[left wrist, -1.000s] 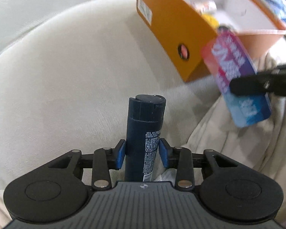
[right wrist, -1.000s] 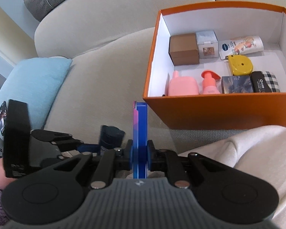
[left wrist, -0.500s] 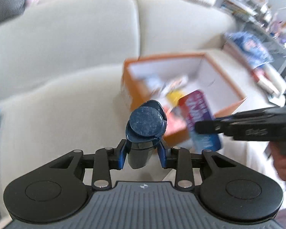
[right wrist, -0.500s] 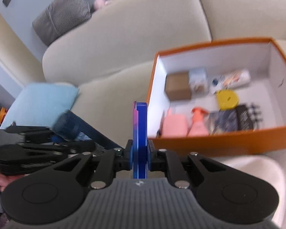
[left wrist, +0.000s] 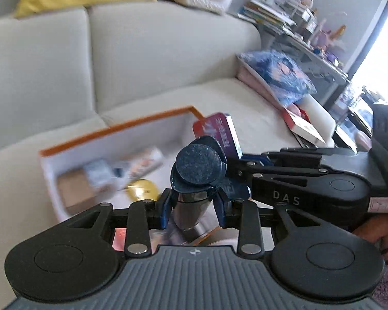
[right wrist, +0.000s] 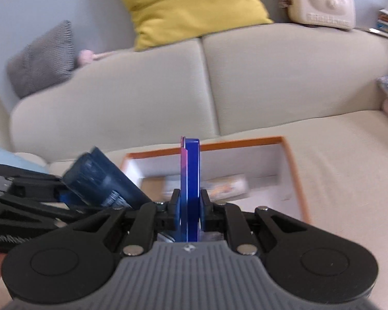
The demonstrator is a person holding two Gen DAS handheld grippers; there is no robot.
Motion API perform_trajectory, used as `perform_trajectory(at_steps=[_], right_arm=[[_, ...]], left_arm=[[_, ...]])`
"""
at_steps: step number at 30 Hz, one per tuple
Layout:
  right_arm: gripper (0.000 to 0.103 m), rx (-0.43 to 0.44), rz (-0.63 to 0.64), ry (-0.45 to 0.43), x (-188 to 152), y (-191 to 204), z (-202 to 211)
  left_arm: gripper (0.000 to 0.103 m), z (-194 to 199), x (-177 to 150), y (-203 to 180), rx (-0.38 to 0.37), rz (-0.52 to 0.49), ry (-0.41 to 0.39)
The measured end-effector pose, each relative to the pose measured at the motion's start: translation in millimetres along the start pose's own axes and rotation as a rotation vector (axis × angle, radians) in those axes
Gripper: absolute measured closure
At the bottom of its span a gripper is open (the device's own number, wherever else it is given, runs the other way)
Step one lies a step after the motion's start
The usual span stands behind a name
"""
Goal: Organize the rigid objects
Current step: 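Lift the shampoo bottle and toothpaste box and carry them over the orange box, then lower the shampoo bottle and toothpaste box into the box and open both tools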
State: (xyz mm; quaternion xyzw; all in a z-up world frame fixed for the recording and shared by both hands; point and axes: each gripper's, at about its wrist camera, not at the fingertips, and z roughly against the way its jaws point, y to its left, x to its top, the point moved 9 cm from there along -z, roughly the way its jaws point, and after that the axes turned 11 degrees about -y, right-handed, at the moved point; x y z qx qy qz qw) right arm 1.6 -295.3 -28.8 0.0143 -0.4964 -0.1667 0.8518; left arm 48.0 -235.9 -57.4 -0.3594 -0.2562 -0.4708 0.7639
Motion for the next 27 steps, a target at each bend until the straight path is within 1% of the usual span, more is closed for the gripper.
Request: perform_trajectory(at_steps=[3,5,8,9,11,21,25,27], right_arm=[[0.09,-0.074,0.043,0.008,0,-24,-9],[0.09,-0.125,0.064,0.011,1,-41,-15],[0.09,-0.157,0.056,0.023,2,-64,-20],[0.09,-0.16,0.058,0.023,3,-69,-21],[0.09,-0.16,0.071,0.024,4,-76,-23],[0.09,-0.137,0.046,0.076,-2,-89,-56],[0.09,-0.129,0.043,0.097,-5,-93,-67],[0.09,-0.129,0.043,0.102,-7,-94,-72]], left_arm=[[0.065,-27,-3,-3,-0.036,0.036,0.033],[0.065,-45,-6,-3,-0.071,0.085,0.055],[0.065,-65,-15,-5,-0.129,0.14,0.096],[0.065,-66,-20,-3,-0.146,0.16,0.108],[0.065,-79,-26,-2,-0.17,0.204,0.134],[0.065,-129,-39,10,-0.204,0.372,0.24],[0.065,-146,-46,12,-0.183,0.365,0.287],[0.065,-152,-46,15,-0.183,0.387,0.281]])
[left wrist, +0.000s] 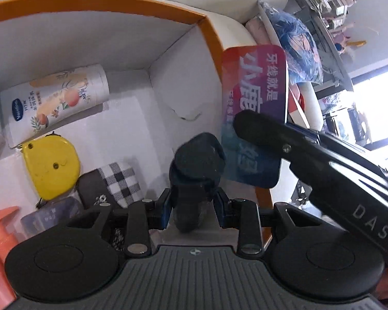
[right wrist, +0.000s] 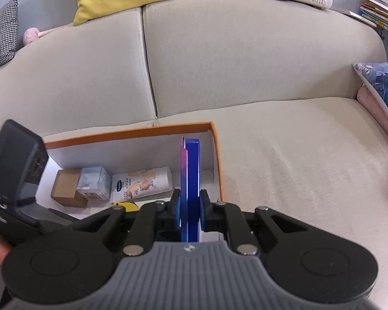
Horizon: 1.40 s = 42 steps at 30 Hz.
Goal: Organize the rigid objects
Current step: 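Lower the shampoo bottle and toothpaste box into the box and open both tools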
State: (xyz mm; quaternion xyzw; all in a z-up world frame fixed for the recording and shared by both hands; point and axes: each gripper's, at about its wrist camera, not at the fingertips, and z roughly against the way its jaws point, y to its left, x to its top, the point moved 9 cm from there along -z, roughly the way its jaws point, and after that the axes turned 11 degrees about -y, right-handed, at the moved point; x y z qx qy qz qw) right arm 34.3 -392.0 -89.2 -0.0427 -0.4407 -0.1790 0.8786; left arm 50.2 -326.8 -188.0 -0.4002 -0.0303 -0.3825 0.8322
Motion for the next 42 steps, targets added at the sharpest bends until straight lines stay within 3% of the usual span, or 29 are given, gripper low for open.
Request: perform_trajectory(at_steps=[5,11,15,25,29,33,36,39,42], right_arm=[[0.09,-0.015,-0.018,-0.002,2,-8,-10],[0.09,-0.027,-0.004,0.001,3,-11,-15],[0.09,-0.027,-0.005,0.006,1,-13,-15],[0.09,0.02,-0.012,0.02,-5,7,-22],[0.09,0.056,-0.013,0.064,-17,22,-33],[0.09,0.037,-0.089,0.135,-30,23,-52],[0.09,0.002,-0.022,0.142,-31,27,-64],[0.09,0.055,0.03,0.17,-32,40,-71],[0.09,0.087,0.241,0.156,-33,59,-71]], left_arm=[[0.064,-10,6,8,0.055,0.016,-0.039],[0.065,-20,6,16,0.118,0.015,-0.033],[0.052,-14,3,18,0.128,0.011,-0.04],[0.052,44,8,47,0.206,-0.012,-0.103],[0.052,67,11,63,0.26,-0.017,-0.141],[0.052,79,11,71,0.291,-0.038,-0.161],[0.052,82,10,74,0.292,-0.03,-0.163],[0.052,88,11,76,0.318,-0.053,-0.175],[0.052,97,11,80,0.343,-0.072,-0.178]])
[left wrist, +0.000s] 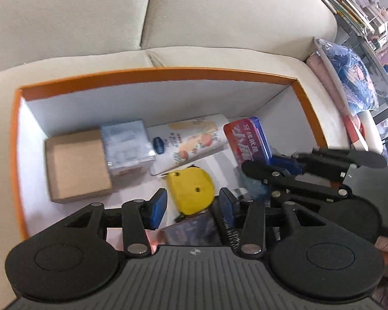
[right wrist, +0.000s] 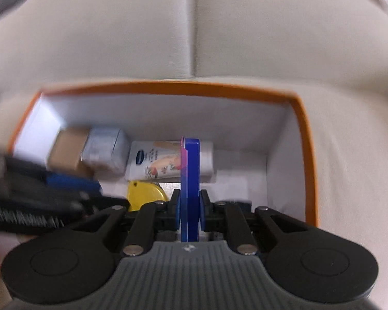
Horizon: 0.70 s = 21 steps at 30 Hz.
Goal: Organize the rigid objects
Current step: 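Lower the shampoo bottle and toothpaste box into the box and open both tools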
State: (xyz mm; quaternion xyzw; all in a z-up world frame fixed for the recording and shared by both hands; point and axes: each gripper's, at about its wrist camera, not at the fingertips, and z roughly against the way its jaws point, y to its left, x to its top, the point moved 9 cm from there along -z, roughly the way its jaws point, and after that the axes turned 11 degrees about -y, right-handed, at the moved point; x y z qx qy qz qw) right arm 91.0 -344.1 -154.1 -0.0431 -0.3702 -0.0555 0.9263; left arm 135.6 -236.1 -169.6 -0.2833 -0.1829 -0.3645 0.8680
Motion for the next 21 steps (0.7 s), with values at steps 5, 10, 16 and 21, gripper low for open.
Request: perform_trajectory(at_steps=[5,10,16,21], right_arm=[[0.09,0.051,0.368,-0.005,-1,18,-6],[0.09,0.095,0.874,-0.012,-17,38,-17],[0.09,0.075,1.233,-0.023,-37,39,-29],[0.087,0.066,1.314,-0.002,-46,34,-38]], left_arm=[[0.052,7,1,11,0.015,0.026,-0.008],[0.052,11,-3,16,0.015,0.05,-0.013],[0.052,15,-3,17,0.017,0.068,-0.016],[0.052,24,-3,16,0.01,0.078,-0.026]])
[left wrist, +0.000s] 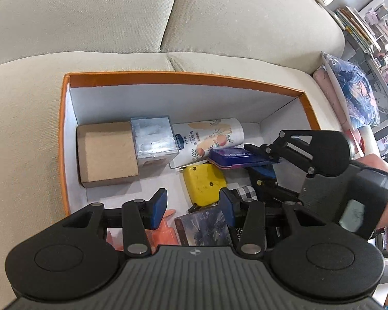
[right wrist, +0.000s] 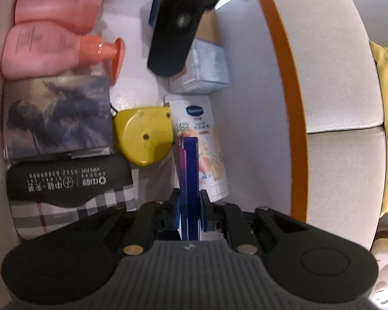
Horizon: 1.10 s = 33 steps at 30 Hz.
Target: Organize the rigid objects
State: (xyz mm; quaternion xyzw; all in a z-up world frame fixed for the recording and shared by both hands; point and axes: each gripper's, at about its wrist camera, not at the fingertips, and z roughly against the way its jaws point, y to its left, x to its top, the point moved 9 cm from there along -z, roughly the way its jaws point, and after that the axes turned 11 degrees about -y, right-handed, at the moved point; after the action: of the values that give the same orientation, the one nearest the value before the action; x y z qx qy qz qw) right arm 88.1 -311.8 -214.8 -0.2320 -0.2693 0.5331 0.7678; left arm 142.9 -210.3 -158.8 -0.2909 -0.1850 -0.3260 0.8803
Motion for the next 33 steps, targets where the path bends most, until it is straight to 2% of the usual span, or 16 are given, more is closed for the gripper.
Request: perform_trajectory(at_steps=[3,8,11,14,17,20,28,31,32,33], right_arm=[[0.082,-0.006,0.002,0.02,-4,-1,-1],[0.079,0.009,-0.062,0.03,-6,-6,9],[0.073,0.007,-0.093,0.024,-4,-9,20],[0.07,0.016,-0.159,0.006,0,-12,34],[0.067,0.011,-0.244,-0.018,6,-18,52],[0.066,0.001,-0.372,-0.05,14,-28,72],[0.058,-0.036,-0.863,-0.149,31,-49,131],[0.054,-0.073,-1.05,-0.194,37,-43,162],[0.05,-0.085,-1.095,-0.208,26,-40,175],[0.047,-0.103,-1.144,-0.228,30,-40,182]], left_arm=[[0.052,5,-1,0,0.003,0.005,-0.004],[0.052,17,-4,-5,-0.001,-0.005,-0.02],[0.052,27,-5,-8,0.0,-0.011,-0.04],[0.052,41,-6,-12,0.006,-0.03,-0.077],[0.052,61,-5,-18,0.013,-0.062,-0.149],[0.05,79,-5,-20,0.038,-0.087,-0.217],[0.048,122,-12,-27,0.092,-0.165,-0.354],[0.048,138,-15,-29,0.112,-0.184,-0.408],[0.048,145,-15,-29,0.126,-0.188,-0.434],[0.047,150,-15,-28,0.136,-0.194,-0.455]])
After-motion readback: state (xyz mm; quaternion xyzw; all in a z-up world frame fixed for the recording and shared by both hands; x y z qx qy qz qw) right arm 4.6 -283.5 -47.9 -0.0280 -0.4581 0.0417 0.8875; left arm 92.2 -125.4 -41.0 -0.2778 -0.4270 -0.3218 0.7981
